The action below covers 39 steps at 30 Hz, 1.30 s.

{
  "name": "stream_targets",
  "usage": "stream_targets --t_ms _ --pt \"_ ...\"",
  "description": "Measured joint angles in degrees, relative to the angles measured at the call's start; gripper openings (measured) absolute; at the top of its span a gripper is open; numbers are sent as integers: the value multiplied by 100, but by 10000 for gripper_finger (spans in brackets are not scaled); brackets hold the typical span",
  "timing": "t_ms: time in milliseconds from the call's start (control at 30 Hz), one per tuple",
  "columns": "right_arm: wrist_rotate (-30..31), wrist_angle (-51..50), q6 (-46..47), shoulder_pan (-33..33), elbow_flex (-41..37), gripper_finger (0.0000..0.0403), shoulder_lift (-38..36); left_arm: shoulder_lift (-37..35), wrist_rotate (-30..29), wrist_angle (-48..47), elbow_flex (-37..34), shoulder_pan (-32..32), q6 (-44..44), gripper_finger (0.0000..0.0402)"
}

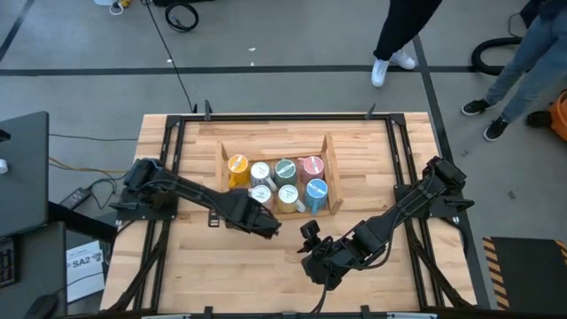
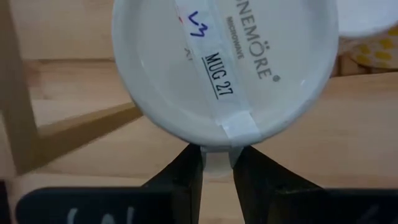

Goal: Place coffee mugs
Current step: Put the gray patterned mug on the shelf

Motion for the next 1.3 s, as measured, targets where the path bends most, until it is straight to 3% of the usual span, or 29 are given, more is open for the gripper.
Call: stream_targets --t_ms 1300 --pt "-42 81 -24 2 0 153 -2 344 -837 -48 -2 94 618 80"
